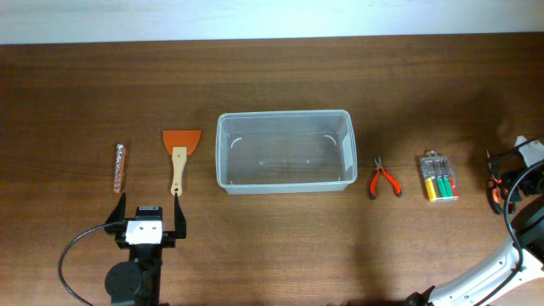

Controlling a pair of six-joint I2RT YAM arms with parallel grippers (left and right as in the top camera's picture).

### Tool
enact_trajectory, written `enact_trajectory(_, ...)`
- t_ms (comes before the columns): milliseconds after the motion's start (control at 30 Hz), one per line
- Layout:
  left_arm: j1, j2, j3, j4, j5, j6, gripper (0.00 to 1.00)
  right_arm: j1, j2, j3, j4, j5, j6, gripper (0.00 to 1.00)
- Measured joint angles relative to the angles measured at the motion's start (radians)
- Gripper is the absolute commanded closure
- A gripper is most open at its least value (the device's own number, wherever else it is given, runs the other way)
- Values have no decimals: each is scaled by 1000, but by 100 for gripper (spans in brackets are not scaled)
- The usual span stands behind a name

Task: Pack container
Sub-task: 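Lower the right gripper and grasp the needle-nose pliers at the joint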

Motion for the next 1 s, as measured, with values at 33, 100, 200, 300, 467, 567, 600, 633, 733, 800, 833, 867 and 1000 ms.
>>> enact_trajectory(33, 0, 0, 0, 0, 0, 0, 1, 0, 2, 0, 0, 2, 1, 1)
enact_trajectory(100, 0, 0, 0, 0, 0, 0, 1, 0, 5, 0, 0, 3, 0, 1)
enact_trajectory(200, 0, 0, 0, 0, 0, 0, 1, 0, 5, 0, 1, 3, 0, 1)
enact_trajectory(300, 0, 0, 0, 0, 0, 0, 1, 0, 6, 0, 1, 3, 1, 1)
enact_trajectory(467, 0, 0, 0, 0, 0, 0, 1, 5, 20, 0, 2, 3, 1, 1)
enact_trajectory(567, 0, 0, 0, 0, 0, 0, 1, 17, 24, 1, 0, 8, 0, 1)
enact_trajectory(600, 0, 0, 0, 0, 0, 0, 1, 21, 24, 1, 1, 10, 0, 1)
enact_trajectory(633, 0, 0, 0, 0, 0, 0, 1, 25, 25, 1, 1, 13, 0, 1)
enact_trajectory(733, 0, 0, 0, 0, 0, 0, 1, 34, 25, 2, 5, 18, 0, 0)
enact_trajectory(800, 0, 0, 0, 0, 0, 0, 1, 37, 25, 2, 7, 23, -1, 3)
enact_trajectory(833, 0, 0, 0, 0, 0, 0, 1, 37, 25, 2, 7, 23, 0, 5)
enact_trajectory(867, 0, 0, 0, 0, 0, 0, 1, 38, 25, 2, 7, 22, 0, 7)
enact_trajectory(1000, 0, 0, 0, 0, 0, 0, 1, 39, 25, 2, 8, 21, 0, 10)
